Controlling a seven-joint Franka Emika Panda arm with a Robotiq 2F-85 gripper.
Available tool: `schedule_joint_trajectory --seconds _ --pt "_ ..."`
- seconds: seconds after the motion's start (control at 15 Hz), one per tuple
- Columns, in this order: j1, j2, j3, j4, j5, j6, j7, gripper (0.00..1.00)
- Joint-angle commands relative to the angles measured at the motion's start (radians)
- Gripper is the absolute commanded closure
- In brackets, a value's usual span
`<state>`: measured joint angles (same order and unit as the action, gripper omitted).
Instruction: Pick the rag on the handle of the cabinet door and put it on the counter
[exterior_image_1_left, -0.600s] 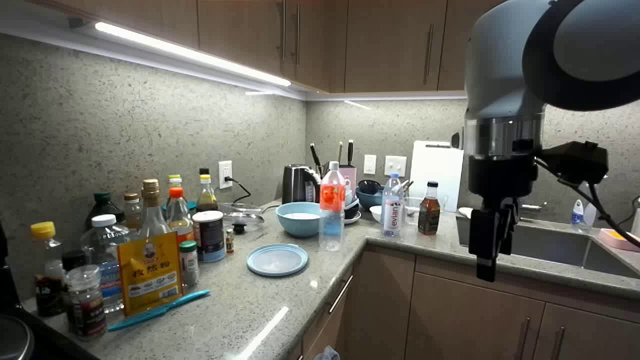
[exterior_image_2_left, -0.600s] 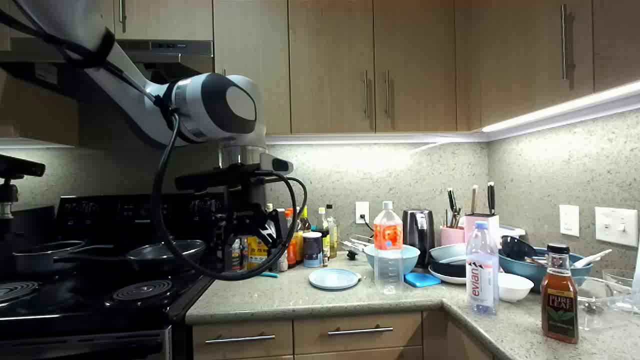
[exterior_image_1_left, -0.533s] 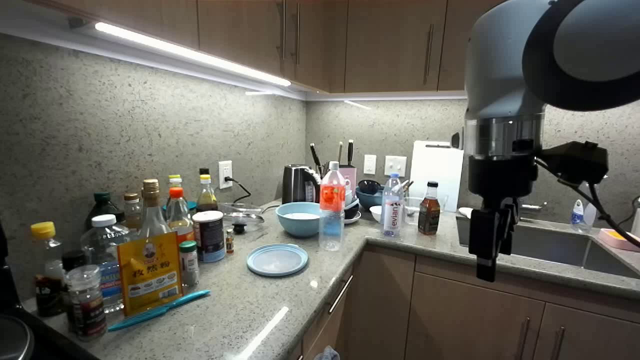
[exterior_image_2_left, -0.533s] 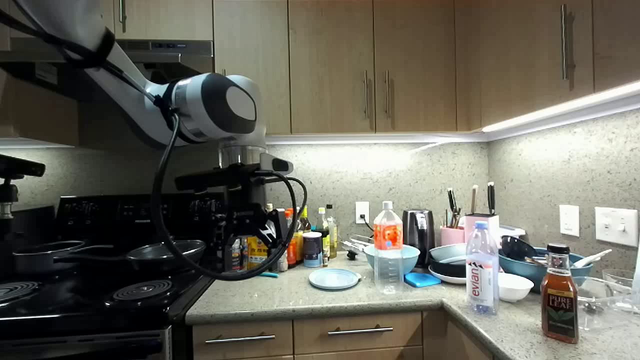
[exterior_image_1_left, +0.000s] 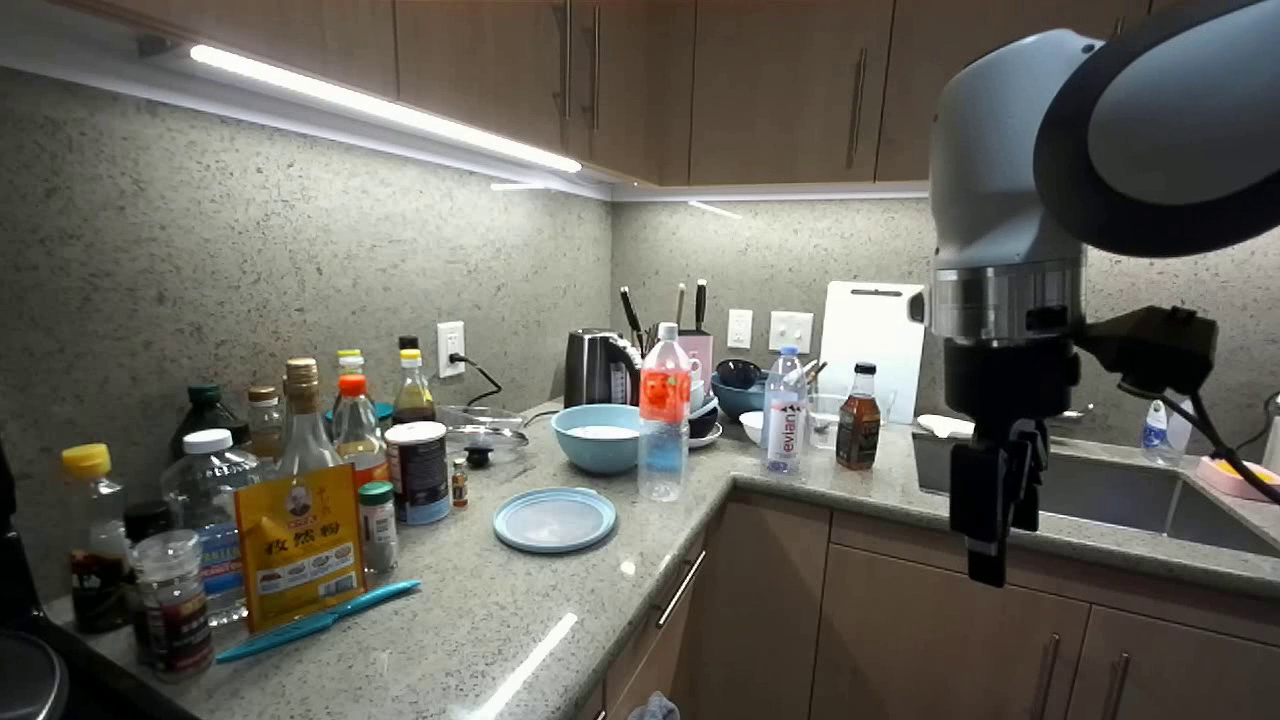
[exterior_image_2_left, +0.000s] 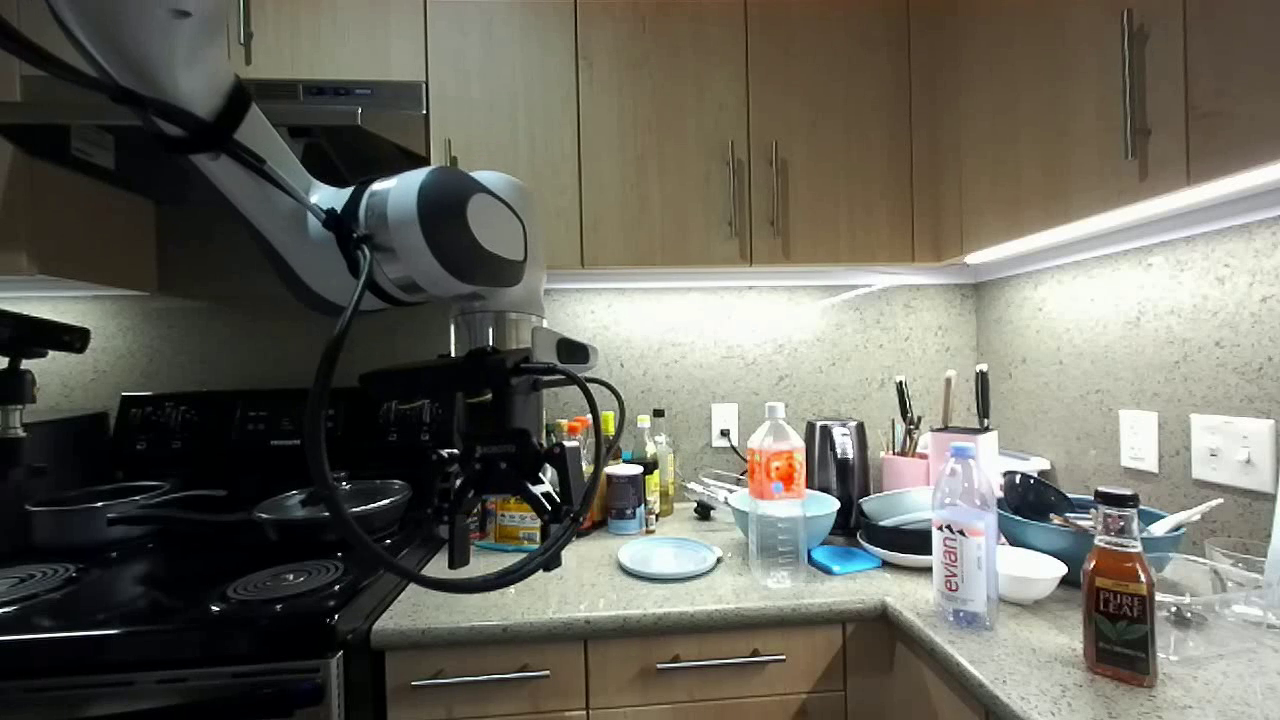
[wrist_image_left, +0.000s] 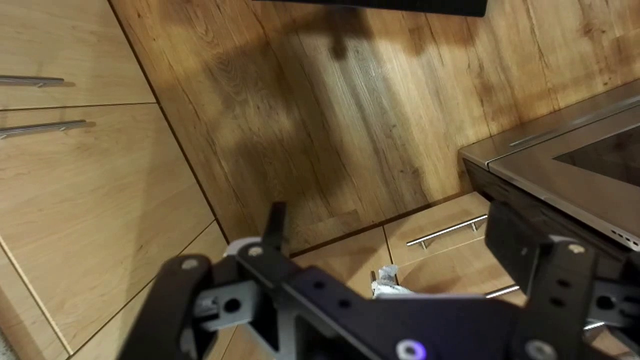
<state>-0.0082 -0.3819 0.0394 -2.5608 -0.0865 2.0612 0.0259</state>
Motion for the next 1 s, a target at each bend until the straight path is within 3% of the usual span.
schedule_joint_trajectory --seconds 0.0,0.27,0.67,0.8,0.87,0.93 --pt "-0.01 0.058 -0.04 -0.029 -0.008 0.076 -0.042 0.0" --pt "-0.005 0.158 -0.095 -0.046 -0.007 0.198 -0.195 0.0" --pt "0.011 0.339 -0.151 -0.013 0.124 0.318 -0.624 0.0" --pt "0.001 0.358 -0.13 0.02 0.097 0.233 -0.662 0.0" --pt "-0.011 0.333 -0.127 -0.013 0.092 0.281 -0.598 0.0" --pt "-0.012 0.348 -0.122 -0.001 0.092 0.266 -0.615 0.0"
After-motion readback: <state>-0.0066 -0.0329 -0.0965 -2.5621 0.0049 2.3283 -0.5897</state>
